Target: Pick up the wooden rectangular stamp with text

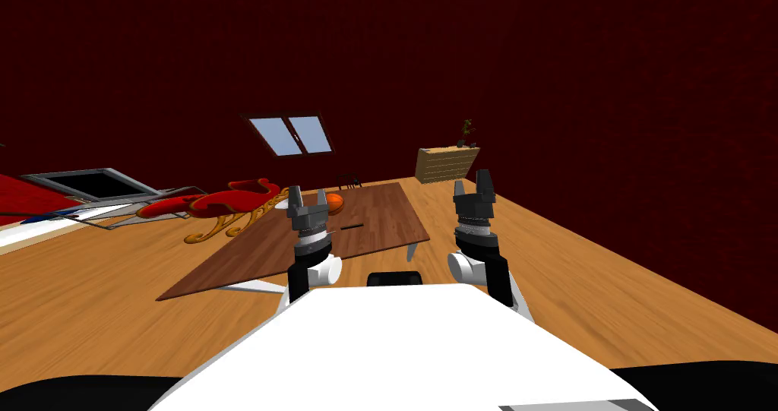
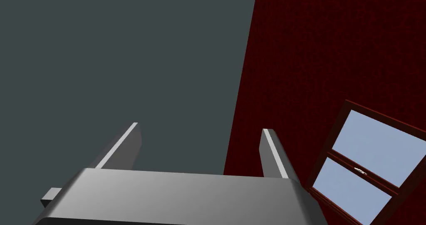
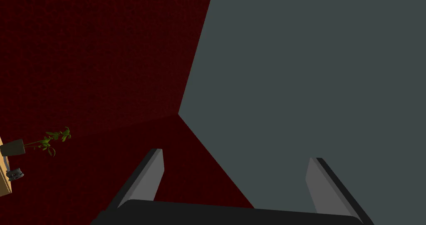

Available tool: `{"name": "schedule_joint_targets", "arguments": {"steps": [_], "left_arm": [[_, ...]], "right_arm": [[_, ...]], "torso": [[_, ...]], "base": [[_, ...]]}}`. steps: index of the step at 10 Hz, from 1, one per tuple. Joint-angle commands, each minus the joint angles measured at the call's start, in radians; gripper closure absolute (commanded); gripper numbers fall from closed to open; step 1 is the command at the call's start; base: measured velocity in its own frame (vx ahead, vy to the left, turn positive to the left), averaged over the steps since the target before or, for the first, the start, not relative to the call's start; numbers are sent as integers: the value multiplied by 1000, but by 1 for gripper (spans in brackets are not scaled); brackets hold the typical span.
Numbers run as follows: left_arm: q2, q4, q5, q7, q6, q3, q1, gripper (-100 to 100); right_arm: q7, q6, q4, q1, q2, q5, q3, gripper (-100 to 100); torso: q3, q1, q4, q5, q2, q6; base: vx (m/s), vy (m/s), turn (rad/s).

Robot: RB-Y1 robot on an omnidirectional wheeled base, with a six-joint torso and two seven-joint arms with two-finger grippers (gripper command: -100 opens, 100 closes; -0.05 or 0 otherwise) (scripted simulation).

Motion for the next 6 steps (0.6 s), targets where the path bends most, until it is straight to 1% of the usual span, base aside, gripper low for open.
{"name": "schedule_joint_targets", "arguments": {"steps": [1,3,6], "left_arm": [[48,19,4,19,22,10,4,-100],[96,47,10,45,56,25,10,-100],[176,108,28,99,134,60,20,-100]], "right_arm": [[0,0,0,0,0,0,0,0],[0,0,0,0,0,0,0,0],[0,0,0,0,0,0,0,0]], "torso": [[0,0,0,0,0,0],[4,4,1,1,7,0],[4,8,2,2,7,0]], "base": [[-61,47,-99],[-136,72,-142],[-103,101,-191]]}}
